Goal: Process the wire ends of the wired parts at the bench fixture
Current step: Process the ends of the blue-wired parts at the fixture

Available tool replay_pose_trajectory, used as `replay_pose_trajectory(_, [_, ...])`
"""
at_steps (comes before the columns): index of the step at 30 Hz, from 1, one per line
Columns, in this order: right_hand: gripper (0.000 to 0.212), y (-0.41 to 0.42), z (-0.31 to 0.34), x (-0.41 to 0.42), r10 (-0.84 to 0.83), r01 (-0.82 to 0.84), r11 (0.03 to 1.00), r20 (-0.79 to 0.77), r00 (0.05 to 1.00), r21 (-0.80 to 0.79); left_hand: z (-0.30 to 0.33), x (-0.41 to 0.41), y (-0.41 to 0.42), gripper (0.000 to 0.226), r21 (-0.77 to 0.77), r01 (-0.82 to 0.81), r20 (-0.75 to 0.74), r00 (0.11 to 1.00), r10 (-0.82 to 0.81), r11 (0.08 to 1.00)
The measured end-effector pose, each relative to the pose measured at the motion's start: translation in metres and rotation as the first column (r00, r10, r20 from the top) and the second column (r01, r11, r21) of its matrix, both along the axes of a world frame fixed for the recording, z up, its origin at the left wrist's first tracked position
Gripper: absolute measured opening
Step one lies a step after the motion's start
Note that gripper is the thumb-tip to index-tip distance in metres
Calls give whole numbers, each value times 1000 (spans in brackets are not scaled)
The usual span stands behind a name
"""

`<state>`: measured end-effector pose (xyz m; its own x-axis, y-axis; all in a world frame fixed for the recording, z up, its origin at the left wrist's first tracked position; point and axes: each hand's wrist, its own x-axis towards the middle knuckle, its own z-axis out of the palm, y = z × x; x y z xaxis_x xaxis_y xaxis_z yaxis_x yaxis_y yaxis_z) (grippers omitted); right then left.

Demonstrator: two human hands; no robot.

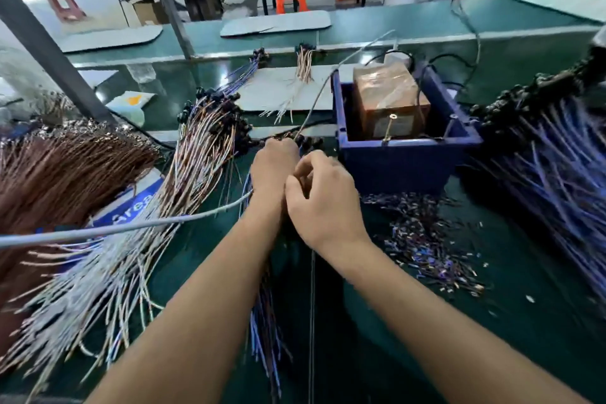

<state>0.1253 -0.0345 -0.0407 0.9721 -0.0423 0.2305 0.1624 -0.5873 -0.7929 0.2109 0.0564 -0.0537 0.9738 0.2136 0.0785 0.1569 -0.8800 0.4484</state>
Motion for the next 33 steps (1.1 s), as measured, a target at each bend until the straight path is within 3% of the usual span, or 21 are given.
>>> replay_pose_trajectory(5, [23,-12,-13,15,64,-59,998,-182,981,34,-3,2,-10,24,320,88,4,996,-94,943])
replay_pose_trajectory(13, [36,-19,-20,25,119,-127,992,-239,964,-18,0,0,-9,24,416,185,-29,981,-191,890])
replay_pose_trajectory(17, [30,-21,-24,28,129,-163,979,-248,960,-121,9,5,0,18,239,115,22,992,-124,964])
replay_pose_trajectory(19, [31,-21,-27,29,137,-179,971,-244,960,-161,12,8,6,21,14,42,87,995,-43,999])
replay_pose_trajectory(21, [34,-20,-26,29,154,-202,960,-236,959,-194,15,9,8,27,-254,-1,109,994,29,967])
replay_pose_trajectory(24, [39,-19,-18,28,212,-250,958,-245,946,-138,25,2,-3,21,-629,-18,99,990,104,778])
replay_pose_trajectory(27, [37,-17,-12,22,340,-321,938,-175,924,131,46,-6,-13,33,-895,-46,25,988,154,443])
replay_pose_trajectory(30, [42,-20,-5,12,416,-335,835,-103,904,438,69,-17,-21,31,-973,64,99,984,151,221])
replay_pose_trajectory(33, [36,-31,10,7,457,-362,731,-22,889,579,101,-15,-22,34,-970,241,241,949,201,26])
